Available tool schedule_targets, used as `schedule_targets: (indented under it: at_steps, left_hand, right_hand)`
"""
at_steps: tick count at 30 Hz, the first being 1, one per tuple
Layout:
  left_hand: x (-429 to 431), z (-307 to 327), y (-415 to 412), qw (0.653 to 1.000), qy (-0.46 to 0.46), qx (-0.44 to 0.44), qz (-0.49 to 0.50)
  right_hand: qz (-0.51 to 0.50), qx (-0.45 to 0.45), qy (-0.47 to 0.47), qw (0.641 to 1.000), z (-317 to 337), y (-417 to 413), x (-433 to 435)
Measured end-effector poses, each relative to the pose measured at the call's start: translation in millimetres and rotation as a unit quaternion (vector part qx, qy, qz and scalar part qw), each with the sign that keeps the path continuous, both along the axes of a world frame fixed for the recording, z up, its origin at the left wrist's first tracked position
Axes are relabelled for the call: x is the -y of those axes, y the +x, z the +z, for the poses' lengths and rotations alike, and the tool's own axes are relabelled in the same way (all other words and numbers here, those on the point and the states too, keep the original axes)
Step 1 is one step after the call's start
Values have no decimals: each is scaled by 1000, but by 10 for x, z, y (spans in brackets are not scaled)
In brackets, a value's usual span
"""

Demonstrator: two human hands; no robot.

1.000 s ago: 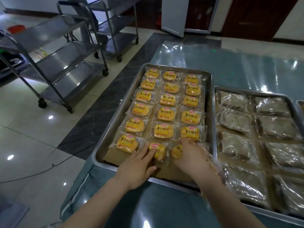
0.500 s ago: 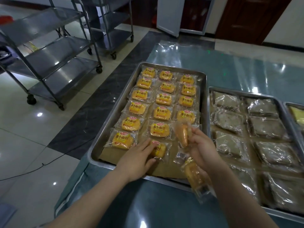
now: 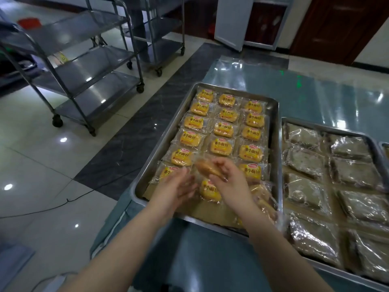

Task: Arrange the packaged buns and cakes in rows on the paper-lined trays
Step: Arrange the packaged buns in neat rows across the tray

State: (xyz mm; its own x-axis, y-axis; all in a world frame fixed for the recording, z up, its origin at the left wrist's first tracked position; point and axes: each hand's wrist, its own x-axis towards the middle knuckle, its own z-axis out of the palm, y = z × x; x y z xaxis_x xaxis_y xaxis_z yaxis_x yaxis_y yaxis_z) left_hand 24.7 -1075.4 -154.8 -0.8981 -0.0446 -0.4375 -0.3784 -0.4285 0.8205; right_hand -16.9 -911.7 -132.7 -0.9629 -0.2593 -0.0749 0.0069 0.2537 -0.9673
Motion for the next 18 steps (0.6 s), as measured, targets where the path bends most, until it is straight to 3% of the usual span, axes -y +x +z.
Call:
schedule_targets:
  at_steps: [3,6,9,12,14,18]
  left_hand:
    - [160,58,14,996,90,0,-5]
    - [273,54,42,999,19,18,44]
    - [432,-15,130,998,13,29,53]
    - [549,-54,195,998,35,22,50]
    - [595,-88,216,998,13,32,46]
    - [631,-162,231,997,-23,65,45]
  right_hand:
    - [103,-92,98,986,-9,14,177]
    - [203,-76,125,968,-128,77,318]
    - [105,-29,17,994,-173,123,420]
    - [17,110,-54,992,-200,35,460]
    - [25,170,-59,983,-242,5,484]
    - [-15,168,-23,985,-346,19,560]
